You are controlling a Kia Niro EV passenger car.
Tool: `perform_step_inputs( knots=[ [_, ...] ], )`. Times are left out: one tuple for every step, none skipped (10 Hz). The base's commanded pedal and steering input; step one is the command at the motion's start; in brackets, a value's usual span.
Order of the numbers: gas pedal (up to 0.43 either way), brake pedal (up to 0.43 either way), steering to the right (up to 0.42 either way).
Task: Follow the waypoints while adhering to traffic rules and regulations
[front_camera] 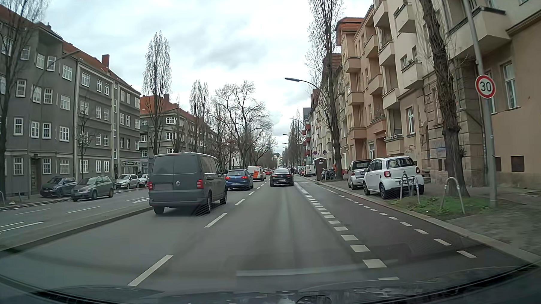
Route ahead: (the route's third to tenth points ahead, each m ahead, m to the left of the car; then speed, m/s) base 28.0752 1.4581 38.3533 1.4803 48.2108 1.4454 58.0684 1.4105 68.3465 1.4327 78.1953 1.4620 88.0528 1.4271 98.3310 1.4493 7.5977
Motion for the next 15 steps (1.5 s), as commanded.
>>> perform_step_inputs(
  knots=[
    [0.0,0.012,-0.001],
    [0.0,0.012,-0.001],
    [0.0,0.012,-0.001],
    [0.0,0.012,-0.001],
    [0.0,0.012,-0.001],
    [0.0,0.012,-0.001],
    [0.0,0.012,-0.001],
    [0.0,0.012,-0.001],
    [0.0,0.012,-0.001],
    [0.0,0.012,-0.001],
    [0.0,0.012,-0.001],
    [0.0,0.012,-0.001],
    [0.0,0.012,-0.001],
    [0.0,0.012,-0.001],
    [0.0,0.012,-0.001]
  ],
)
